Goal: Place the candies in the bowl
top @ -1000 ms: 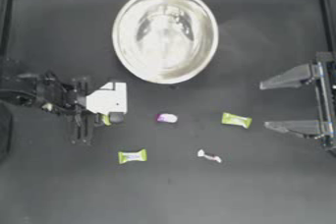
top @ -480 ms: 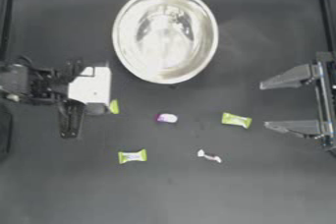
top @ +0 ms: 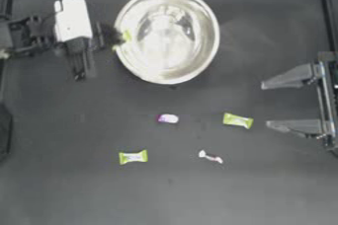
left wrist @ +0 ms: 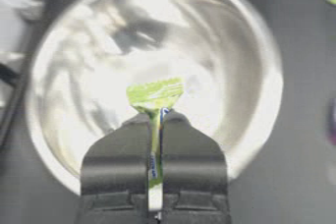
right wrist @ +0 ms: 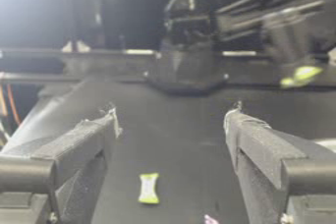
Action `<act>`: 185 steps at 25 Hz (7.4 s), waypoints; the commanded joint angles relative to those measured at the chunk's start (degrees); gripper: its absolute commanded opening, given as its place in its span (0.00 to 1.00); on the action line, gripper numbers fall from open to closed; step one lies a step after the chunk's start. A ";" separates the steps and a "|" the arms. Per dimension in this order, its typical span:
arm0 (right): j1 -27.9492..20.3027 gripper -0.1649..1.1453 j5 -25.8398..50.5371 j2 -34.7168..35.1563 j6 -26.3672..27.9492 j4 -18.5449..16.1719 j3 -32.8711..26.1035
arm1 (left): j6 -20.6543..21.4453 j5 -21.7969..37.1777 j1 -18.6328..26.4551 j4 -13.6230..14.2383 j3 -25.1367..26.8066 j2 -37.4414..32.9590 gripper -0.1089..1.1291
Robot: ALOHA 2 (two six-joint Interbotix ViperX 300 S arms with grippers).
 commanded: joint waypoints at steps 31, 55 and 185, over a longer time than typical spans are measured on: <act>-0.70 0.86 -0.44 0.09 -0.53 0.18 0.53 | 2.20 -3.08 5.63 -1.58 -19.78 24.79 0.92; -2.11 0.86 1.14 -0.09 -0.35 0.44 0.35 | 1.93 -0.09 -12.92 -8.79 5.54 -20.04 0.80; -26.98 0.95 16.52 55.20 -0.70 -15.73 -40.43 | 1.76 -5.98 -18.02 -16.61 22.06 -29.79 0.80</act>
